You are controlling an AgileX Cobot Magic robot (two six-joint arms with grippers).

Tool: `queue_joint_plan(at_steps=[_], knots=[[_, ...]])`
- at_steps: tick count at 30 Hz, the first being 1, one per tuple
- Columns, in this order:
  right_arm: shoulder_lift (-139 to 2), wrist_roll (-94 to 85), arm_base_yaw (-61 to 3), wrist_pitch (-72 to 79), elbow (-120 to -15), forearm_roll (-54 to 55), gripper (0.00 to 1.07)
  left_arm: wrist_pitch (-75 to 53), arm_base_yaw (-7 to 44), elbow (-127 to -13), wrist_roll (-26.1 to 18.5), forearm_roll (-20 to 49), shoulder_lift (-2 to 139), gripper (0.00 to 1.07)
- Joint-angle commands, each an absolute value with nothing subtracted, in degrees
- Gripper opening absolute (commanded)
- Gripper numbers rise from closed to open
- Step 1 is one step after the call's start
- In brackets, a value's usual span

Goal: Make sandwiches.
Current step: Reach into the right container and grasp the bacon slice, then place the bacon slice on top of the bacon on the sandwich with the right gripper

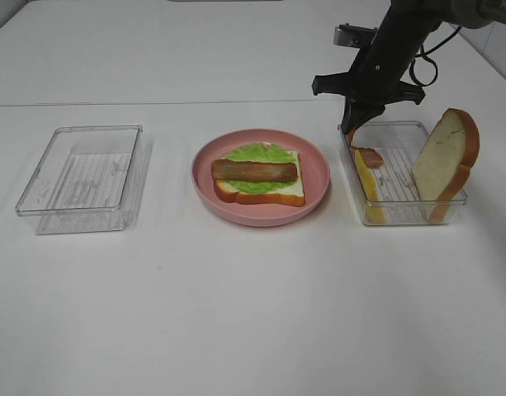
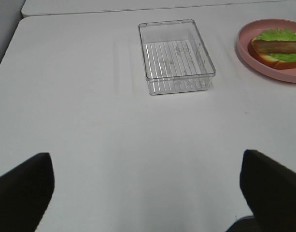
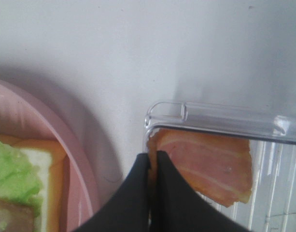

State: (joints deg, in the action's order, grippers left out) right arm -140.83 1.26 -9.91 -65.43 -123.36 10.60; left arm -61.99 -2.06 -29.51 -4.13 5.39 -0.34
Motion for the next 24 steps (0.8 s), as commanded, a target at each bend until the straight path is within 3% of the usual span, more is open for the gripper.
queue_joint_plan(at_steps=[1,17,24], knots=[[-140.89,1.83,-9.80,-66.29,-123.59,10.77,0.00,-61.65,-2.12,-29.51,-3.78,5.67,-1.32,1.00],[-131.26,5.44,-9.80,-69.73,-123.59,11.63,0.00,-61.65,-2.12,-29.51,-3.78,5.67,-1.32,1.00],[-126.74,4.70,-9.85,-69.84,-123.59,19.42,0.00,-61.65,-2.12,-29.51,-3.78,5.79,-1.32,1.00]])
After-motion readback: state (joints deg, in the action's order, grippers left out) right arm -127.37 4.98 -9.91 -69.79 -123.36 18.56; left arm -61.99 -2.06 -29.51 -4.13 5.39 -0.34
